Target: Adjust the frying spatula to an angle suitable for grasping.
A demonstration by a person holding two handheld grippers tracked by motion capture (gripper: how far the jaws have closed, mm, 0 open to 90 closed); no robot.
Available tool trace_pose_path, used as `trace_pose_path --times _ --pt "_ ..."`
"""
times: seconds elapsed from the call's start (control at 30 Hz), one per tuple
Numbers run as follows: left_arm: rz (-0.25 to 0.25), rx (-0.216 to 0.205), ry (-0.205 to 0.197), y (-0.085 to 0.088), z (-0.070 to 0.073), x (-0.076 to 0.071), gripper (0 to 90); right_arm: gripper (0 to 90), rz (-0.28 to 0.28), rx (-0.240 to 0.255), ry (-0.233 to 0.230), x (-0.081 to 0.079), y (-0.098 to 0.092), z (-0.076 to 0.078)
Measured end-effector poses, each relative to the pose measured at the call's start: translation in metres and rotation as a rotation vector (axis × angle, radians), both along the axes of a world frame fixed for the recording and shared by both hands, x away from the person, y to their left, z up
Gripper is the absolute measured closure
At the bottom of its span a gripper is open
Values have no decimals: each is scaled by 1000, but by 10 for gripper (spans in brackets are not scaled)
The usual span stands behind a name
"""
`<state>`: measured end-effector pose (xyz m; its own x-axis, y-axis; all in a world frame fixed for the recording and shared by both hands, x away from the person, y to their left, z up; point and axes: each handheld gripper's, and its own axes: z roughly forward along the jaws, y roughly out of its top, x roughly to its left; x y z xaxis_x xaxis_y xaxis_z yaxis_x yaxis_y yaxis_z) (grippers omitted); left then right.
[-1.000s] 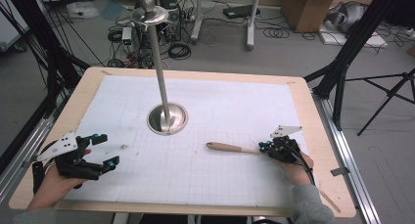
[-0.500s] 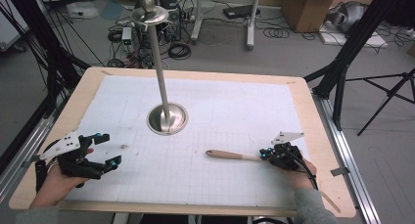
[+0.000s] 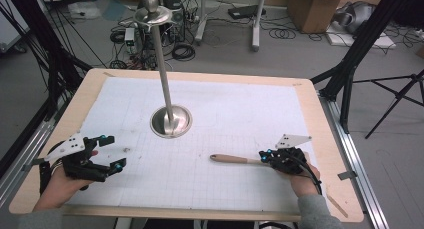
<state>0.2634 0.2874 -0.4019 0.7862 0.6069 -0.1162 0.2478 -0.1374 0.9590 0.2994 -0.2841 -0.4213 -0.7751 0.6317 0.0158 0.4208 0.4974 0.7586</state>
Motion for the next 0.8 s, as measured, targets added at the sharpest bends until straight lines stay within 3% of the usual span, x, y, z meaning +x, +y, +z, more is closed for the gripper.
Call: trace_pose_path --times 0.13,0.27,0.47,0.8 --pt "-1 -1 1 0 0 0 59 897 50 -6 3 -1 17 -1" --pt "1 -2 0 1 0 0 59 897 120 22 -12 -2 31 -3" --pt "4 3 2 2 -1 -1 59 897 206 7 -25 -4 50 -10" --pt "9 -2 4 4 -1 -4 59 897 235 -24 -16 2 76 -22"
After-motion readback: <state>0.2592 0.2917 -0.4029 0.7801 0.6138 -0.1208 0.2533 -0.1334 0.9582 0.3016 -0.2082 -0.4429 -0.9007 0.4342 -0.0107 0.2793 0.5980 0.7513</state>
